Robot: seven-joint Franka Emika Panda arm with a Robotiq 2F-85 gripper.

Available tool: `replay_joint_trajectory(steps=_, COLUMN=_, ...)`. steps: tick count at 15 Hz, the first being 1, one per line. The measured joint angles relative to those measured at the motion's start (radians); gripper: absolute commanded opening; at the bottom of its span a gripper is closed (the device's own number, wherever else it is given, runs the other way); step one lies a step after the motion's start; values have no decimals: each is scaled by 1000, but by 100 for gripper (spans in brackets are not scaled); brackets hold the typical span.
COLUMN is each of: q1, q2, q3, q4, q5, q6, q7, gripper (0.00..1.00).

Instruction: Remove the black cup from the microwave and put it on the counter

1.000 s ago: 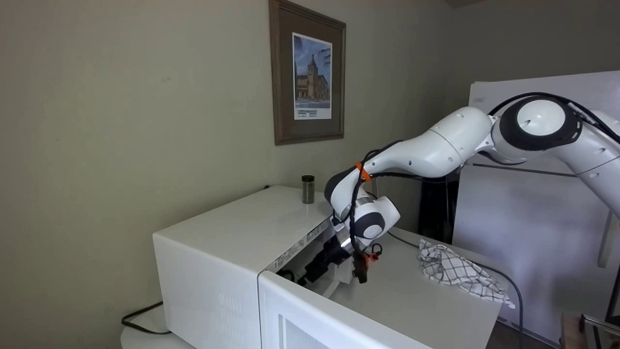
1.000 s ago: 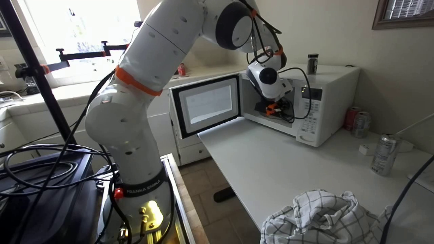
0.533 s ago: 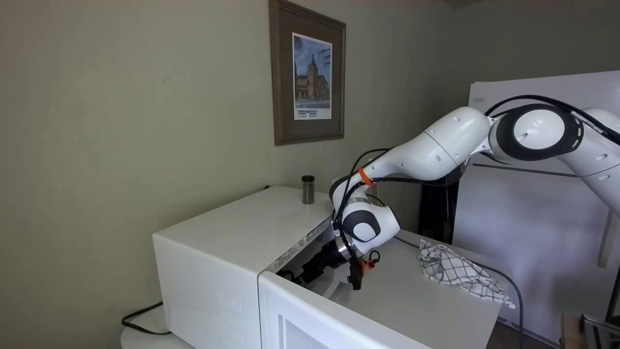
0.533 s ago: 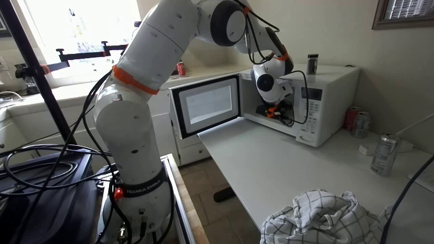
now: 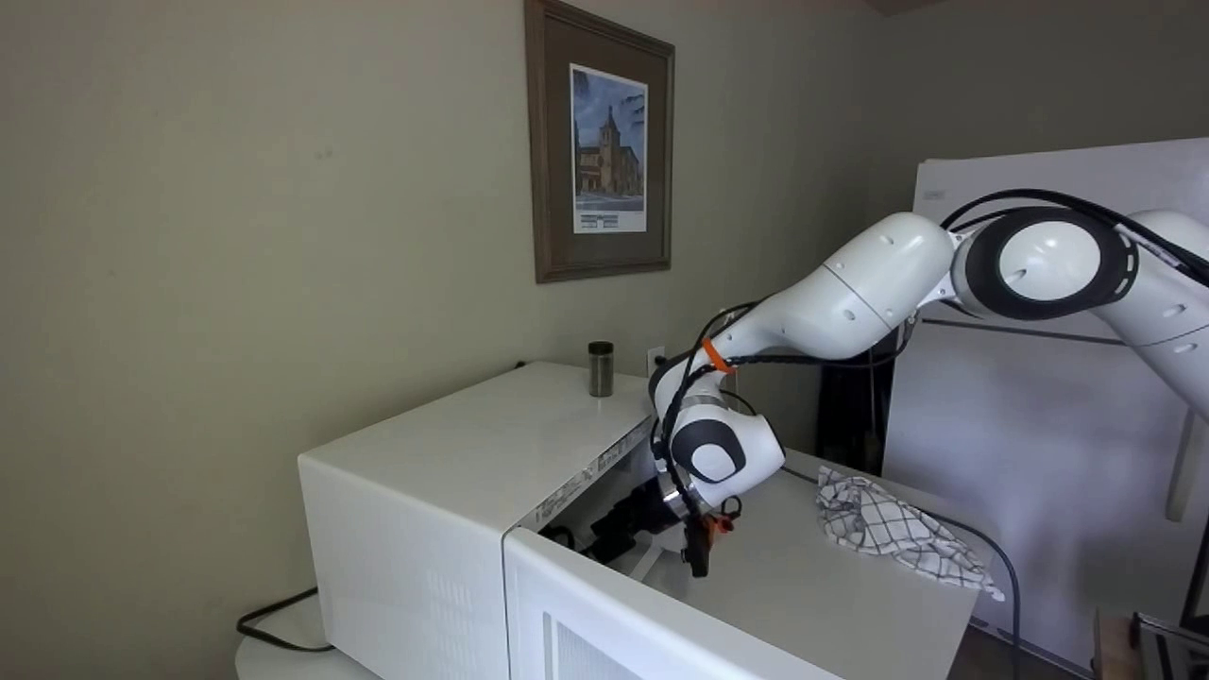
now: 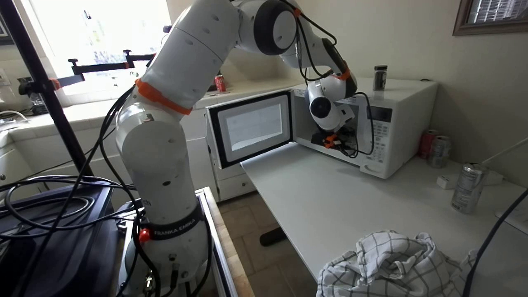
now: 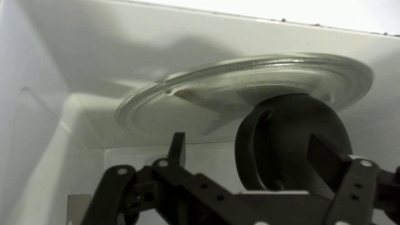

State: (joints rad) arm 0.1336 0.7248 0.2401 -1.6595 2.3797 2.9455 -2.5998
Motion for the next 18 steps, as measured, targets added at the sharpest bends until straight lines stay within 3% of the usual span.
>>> replay_joint_trajectory(steps=5, q1=0, q2=0, q3=-1, q4=3, q5=0, q6=-13, q7=-1, gripper=100)
replay_joint_trajectory(steps=14, q1=0, q2=14, q3=-39, q4=7, q5=38, q6=-166, q7=-69, gripper=98)
replay_joint_trajectory(steps=15, q1=0, q2=19, q3=-41, q4=7, q5=38, q6=-180, q7=-82, gripper=74)
replay_joint_trajectory(steps=17, q1=0, q2=30, q3=-43, q4=7, q5=39, q6=-206, q7=-108, gripper=70)
replay_joint_trajectory(steps=18, q1=1, q2=34, q3=-45, q4=7, q5=39, q6=-218, q7=-113, gripper=62)
